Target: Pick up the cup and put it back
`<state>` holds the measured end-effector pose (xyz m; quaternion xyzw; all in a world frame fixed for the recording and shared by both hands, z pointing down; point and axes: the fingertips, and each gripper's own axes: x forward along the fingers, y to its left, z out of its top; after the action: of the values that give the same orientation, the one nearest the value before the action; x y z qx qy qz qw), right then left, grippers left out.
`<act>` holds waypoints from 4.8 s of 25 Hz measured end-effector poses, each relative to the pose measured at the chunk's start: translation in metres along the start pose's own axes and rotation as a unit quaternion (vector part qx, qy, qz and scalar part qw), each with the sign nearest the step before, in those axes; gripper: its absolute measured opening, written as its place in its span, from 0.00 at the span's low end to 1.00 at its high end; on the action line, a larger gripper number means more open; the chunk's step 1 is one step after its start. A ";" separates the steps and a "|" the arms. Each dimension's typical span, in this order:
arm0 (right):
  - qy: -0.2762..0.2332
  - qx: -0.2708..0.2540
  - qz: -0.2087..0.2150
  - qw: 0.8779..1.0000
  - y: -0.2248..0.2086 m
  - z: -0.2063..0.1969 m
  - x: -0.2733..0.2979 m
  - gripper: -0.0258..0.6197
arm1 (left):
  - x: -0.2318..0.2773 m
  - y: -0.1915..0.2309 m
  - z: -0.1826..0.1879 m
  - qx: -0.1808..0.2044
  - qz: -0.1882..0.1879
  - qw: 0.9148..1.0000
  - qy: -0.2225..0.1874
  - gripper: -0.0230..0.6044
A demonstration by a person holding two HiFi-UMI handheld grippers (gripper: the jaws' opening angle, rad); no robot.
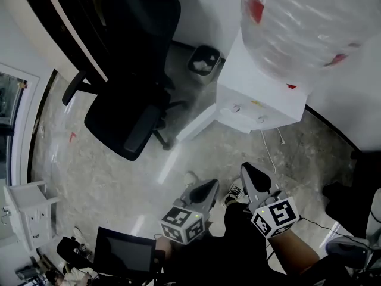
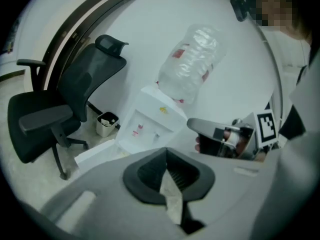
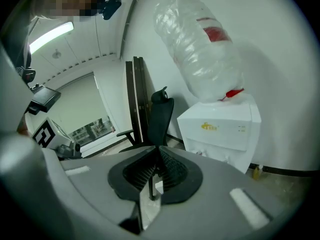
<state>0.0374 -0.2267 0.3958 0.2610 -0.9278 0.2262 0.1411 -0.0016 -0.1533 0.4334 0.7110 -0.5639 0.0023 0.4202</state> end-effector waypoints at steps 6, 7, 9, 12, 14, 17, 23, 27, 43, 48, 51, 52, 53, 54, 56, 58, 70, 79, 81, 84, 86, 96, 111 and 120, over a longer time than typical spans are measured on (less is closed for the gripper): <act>0.014 -0.005 0.017 1.000 -0.041 -0.071 0.029 0.08 | 0.053 0.018 -0.066 -0.006 0.005 1.000 -0.009 0.04; 0.015 -0.004 0.015 1.000 -0.046 -0.084 0.037 0.08 | 0.063 0.025 -0.075 -0.008 0.002 1.000 -0.008 0.04; 0.013 -0.002 0.007 1.000 -0.057 -0.111 0.056 0.09 | 0.084 0.043 -0.092 -0.012 -0.012 1.000 -0.003 0.04; 0.009 -0.003 -0.013 1.000 -0.079 -0.158 0.089 0.10 | 0.115 0.076 -0.120 0.000 -0.034 0.999 0.003 0.04; 0.008 -0.002 -0.026 1.000 -0.096 -0.193 0.111 0.11 | 0.137 0.104 -0.142 0.008 -0.044 0.999 -0.003 0.04; 0.013 -0.010 -0.035 0.999 -0.122 -0.250 0.148 0.11 | 0.169 0.146 -0.174 0.007 -0.057 0.998 -0.017 0.04; 0.051 -0.026 -0.067 0.996 -0.202 -0.354 0.221 0.15 | 0.217 0.210 -0.224 0.027 -0.081 0.996 -0.034 0.04; 0.081 -0.017 -0.123 0.989 -0.271 -0.408 0.265 0.17 | 0.241 0.239 -0.239 0.053 -0.107 0.992 -0.036 0.04; 0.136 -0.039 -0.246 0.959 -0.436 -0.500 0.363 0.23 | 0.264 0.270 -0.282 0.110 -0.163 0.980 0.021 0.04; 0.145 -0.029 -0.232 0.962 -0.444 -0.505 0.378 0.22 | 0.265 0.260 -0.284 0.075 -0.205 0.975 0.030 0.04; 0.145 -0.033 -0.237 0.960 -0.449 -0.509 0.380 0.14 | 0.267 0.258 -0.276 0.063 -0.213 0.975 0.018 0.05; 0.149 -0.033 -0.241 0.959 -0.451 -0.511 0.379 0.13 | 0.267 0.258 -0.276 0.065 -0.214 0.974 0.018 0.04; 0.153 -0.036 -0.243 0.957 -0.452 -0.512 0.378 0.13 | 0.268 0.258 -0.278 0.066 -0.215 0.974 0.020 0.04; 0.155 -0.039 -0.242 0.957 -0.453 -0.512 0.378 0.13 | 0.269 0.258 -0.279 0.067 -0.217 0.974 0.024 0.05; 0.155 -0.049 -0.237 0.958 -0.453 -0.509 0.376 0.13 | 0.272 0.256 -0.283 0.069 -0.220 0.973 0.031 0.04; 0.154 -0.059 -0.229 0.959 -0.451 -0.505 0.372 0.13 | 0.275 0.255 -0.284 0.073 -0.223 0.972 0.034 0.04; 0.169 -0.106 -0.119 0.972 -0.370 -0.471 0.310 0.12 | 0.270 0.233 -0.261 0.052 -0.207 0.977 0.009 0.04; 0.185 -0.008 -0.066 0.981 -0.190 -0.404 0.188 0.13 | 0.134 0.190 -0.279 -0.077 -0.100 0.991 0.042 0.04; 0.176 0.012 -0.064 0.982 -0.149 -0.367 0.154 0.13 | 0.096 0.154 -0.270 -0.132 -0.111 0.983 0.058 0.04; 0.155 0.021 -0.066 0.985 -0.082 -0.308 0.100 0.13 | 0.026 0.086 -0.243 -0.144 -0.148 0.975 0.076 0.04; 0.125 0.028 -0.079 0.989 -0.039 -0.262 0.068 0.13 | -0.021 0.058 -0.218 -0.105 -0.170 0.976 0.087 0.04; -0.041 0.040 -0.163 0.985 0.103 -0.054 -0.072 0.13 | -0.169 0.020 -0.070 -0.023 -0.163 0.985 0.053 0.04; -0.117 -0.002 -0.120 0.986 0.274 -0.096 -0.301 0.12 | -0.306 -0.118 -0.113 0.075 -0.155 0.985 -0.031 0.04; -0.154 -0.007 -0.125 0.980 0.344 -0.109 -0.353 0.12 | -0.371 -0.146 -0.130 0.131 -0.170 0.976 -0.044 0.04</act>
<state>0.1551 0.2371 0.2361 0.4056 -0.9001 0.1569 0.0255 0.0424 0.2230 0.2539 0.8447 -0.4475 -0.0267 0.2924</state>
